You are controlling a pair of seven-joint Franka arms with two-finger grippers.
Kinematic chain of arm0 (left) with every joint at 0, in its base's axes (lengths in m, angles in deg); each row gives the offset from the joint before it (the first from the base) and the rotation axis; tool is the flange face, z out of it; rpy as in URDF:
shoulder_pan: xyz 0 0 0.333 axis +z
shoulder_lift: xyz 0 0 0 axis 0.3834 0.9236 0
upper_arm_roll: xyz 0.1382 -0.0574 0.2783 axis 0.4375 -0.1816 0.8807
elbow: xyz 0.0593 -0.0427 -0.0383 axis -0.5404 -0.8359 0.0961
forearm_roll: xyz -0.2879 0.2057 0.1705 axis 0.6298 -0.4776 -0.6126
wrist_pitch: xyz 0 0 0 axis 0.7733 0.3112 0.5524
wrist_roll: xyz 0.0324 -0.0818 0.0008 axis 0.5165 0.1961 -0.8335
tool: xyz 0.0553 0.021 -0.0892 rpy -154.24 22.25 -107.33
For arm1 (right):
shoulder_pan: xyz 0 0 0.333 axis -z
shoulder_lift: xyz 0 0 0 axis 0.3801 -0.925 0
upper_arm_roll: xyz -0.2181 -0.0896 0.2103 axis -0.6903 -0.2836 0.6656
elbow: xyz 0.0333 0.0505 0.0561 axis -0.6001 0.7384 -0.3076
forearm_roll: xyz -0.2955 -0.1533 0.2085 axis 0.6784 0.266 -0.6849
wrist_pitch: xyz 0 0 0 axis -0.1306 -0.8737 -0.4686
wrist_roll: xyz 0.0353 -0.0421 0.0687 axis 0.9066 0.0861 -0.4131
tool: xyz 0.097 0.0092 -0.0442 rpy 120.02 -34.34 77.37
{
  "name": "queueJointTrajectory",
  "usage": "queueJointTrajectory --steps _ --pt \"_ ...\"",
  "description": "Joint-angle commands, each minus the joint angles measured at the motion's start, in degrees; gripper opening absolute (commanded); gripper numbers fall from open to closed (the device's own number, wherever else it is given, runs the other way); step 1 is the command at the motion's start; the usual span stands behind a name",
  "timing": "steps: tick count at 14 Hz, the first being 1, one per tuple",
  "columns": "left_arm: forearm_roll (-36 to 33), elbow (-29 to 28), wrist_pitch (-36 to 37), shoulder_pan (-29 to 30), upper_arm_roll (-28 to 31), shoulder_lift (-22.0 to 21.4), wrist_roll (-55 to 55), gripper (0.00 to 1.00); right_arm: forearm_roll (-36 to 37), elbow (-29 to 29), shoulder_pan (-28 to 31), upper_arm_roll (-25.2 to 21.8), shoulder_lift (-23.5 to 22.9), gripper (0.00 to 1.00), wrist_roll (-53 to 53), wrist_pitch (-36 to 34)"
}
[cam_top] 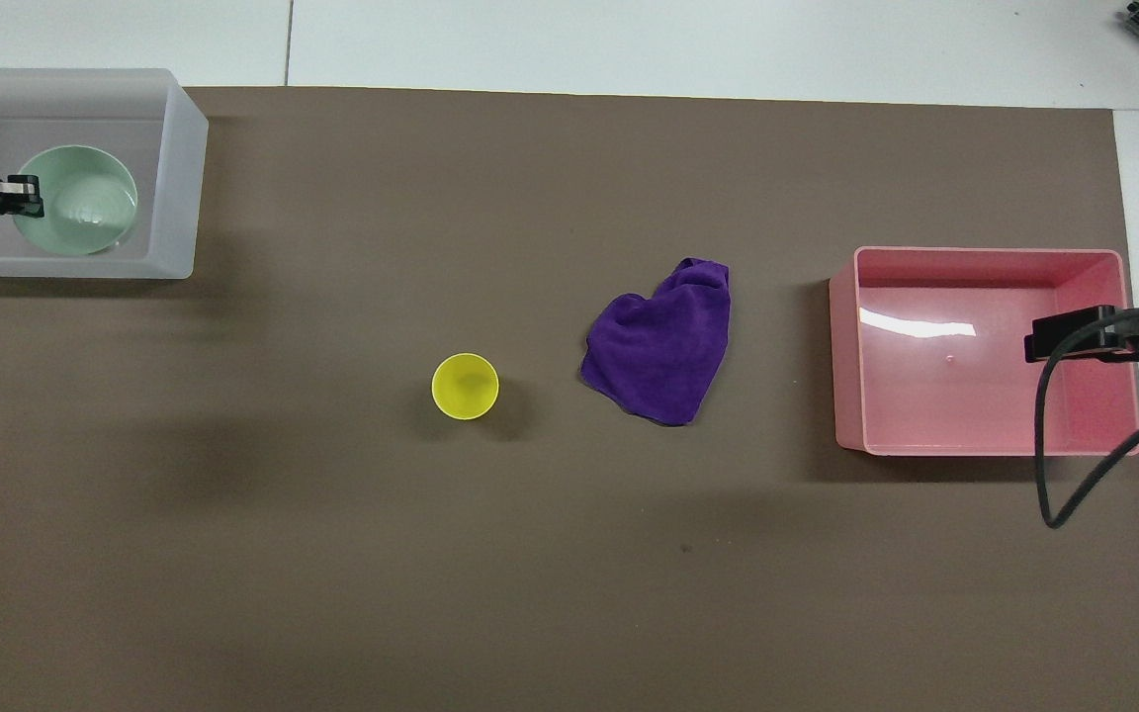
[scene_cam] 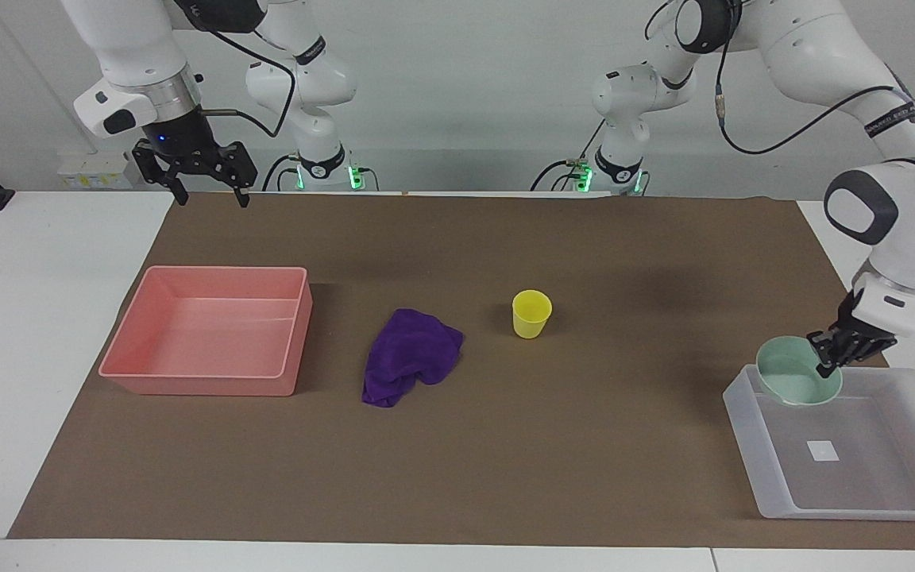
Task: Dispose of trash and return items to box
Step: 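Carry the green bowl into the clear bin with the left gripper, then release the bowl while the right gripper reaches and grasps the purple cloth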
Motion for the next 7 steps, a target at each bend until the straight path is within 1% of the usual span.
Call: queueJointTrajectory --steps 1,3,4,6,7 --pt "-1.13 14.28 3.35 2.74 -2.19 11.05 0.66 0.0 -0.77 2.41 0.26 0.31 1.55 1.0 0.51 3.19" --pt "-1.21 20.09 3.27 5.89 -4.55 16.85 0.66 0.0 -0.77 3.81 -1.66 0.31 0.77 1.0 3.41 7.14" --pt "-1.3 20.72 2.13 6.17 -4.92 18.1 0.74 0.0 -0.77 4.86 -2.89 0.31 0.15 1.0 4.9 9.59" --pt "-1.39 20.82 0.98 6.17 -4.66 18.9 0.74 0.0 -0.77 7.41 -4.39 0.4 -1.08 1.0 6.41 15.39" --pt "-1.39 20.73 0.28 6.17 -4.66 19.16 0.75 0.0 -0.77 7.77 -5.27 0.4 -2.13 1.0 6.76 17.07"
